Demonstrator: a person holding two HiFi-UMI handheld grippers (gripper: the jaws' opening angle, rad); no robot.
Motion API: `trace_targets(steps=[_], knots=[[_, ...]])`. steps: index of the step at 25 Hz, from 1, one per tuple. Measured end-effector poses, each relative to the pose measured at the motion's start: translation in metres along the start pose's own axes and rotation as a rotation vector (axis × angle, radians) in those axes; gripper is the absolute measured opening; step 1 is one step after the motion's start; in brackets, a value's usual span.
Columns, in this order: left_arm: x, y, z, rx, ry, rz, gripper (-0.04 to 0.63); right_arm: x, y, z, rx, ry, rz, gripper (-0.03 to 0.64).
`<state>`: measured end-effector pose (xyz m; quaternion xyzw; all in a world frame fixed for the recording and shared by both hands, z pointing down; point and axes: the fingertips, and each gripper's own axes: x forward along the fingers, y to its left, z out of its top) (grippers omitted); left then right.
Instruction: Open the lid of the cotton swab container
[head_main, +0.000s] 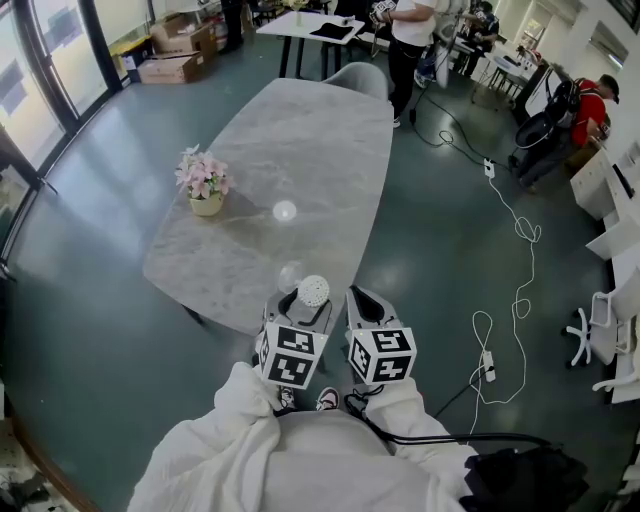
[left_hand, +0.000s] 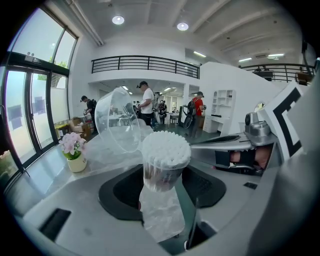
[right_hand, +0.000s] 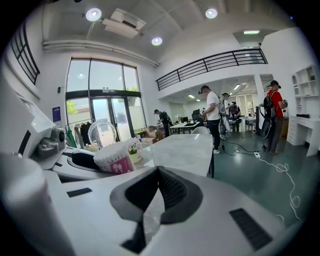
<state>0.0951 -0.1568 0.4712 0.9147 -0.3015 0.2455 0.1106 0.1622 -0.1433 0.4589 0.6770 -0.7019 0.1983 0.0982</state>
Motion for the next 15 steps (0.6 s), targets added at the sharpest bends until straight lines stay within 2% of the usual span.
trace_targets(steps=[15], knots=[[-0.014,0.003,-0.009,-0.025,0.008,-0.006,0.244,-0.011,0.014,-0.002,-0.031,0.009,-0.011,0.061]])
